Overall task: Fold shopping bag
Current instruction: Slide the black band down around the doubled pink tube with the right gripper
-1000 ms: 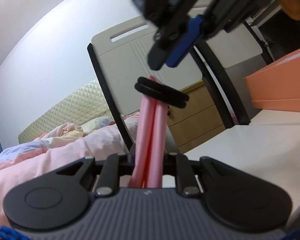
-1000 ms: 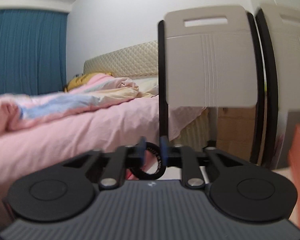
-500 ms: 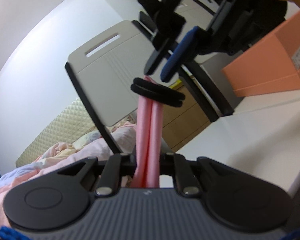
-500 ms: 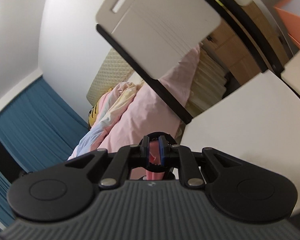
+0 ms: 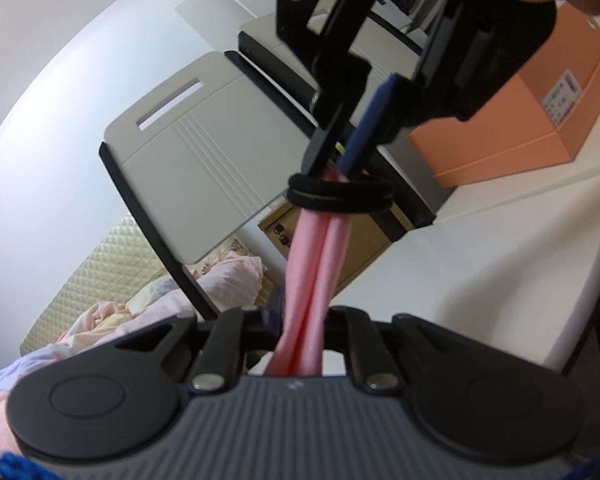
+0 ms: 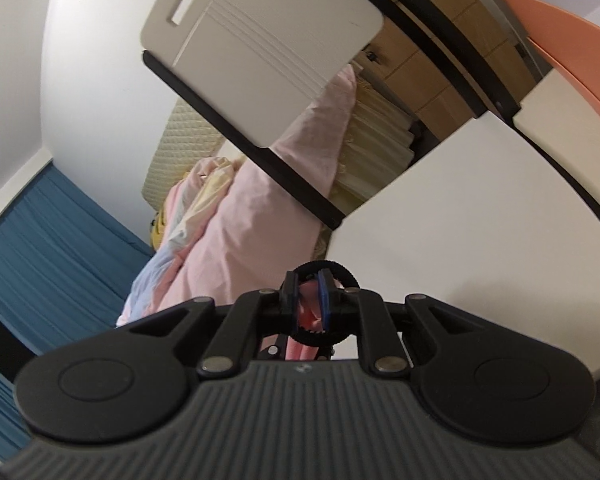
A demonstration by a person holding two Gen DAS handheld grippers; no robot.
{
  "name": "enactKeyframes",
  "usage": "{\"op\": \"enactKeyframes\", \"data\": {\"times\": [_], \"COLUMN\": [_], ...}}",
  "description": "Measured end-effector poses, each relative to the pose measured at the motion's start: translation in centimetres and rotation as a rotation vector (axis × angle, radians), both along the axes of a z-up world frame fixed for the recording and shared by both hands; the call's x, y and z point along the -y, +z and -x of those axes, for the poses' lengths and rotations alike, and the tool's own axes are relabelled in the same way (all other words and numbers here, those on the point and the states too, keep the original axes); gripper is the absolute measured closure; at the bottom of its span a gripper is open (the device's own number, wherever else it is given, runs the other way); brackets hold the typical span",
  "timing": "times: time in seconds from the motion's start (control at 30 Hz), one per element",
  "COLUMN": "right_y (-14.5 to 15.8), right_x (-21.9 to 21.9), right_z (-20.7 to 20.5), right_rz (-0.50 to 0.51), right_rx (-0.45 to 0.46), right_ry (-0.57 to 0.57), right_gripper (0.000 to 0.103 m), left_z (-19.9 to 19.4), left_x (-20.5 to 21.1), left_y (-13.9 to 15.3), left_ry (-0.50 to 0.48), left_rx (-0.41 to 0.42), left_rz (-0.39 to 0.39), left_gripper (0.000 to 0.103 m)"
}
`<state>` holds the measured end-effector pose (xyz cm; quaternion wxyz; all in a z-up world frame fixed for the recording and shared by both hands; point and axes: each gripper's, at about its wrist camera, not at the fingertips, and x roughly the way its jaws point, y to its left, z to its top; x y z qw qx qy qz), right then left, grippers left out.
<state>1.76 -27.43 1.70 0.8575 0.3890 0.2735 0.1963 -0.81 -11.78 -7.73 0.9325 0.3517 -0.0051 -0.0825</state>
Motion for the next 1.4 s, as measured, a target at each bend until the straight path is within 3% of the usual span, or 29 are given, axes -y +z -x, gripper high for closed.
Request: {"op": "enactKeyframes", "data": {"times": [0.37, 0.53, 1.4], "right_y": [-0.7, -1.5, -1.8], "right_x": [0.1, 1.0, 4.3], "right_z": [0.4, 0.1, 0.8], "right_rz": [0.075, 0.065, 0.041], "right_rx": [-0.051, -0.092, -0.131], "right_ry": [-0.058, -0.054, -0.065], "right_gripper": [0.084, 0.082, 0.085], "left_z": [1.0, 1.5, 3.8], "left_x": [0.9, 1.3, 3.9], "left_y": [-1.0, -1.4, -2.9], "left_ry": [-0.037, -0.055, -0.146], "left_rx": [0.029, 0.044, 0.143], "left_rz": [-0.037, -0.052, -0.083], "left_gripper": [0.091, 0.091, 0.091]}}
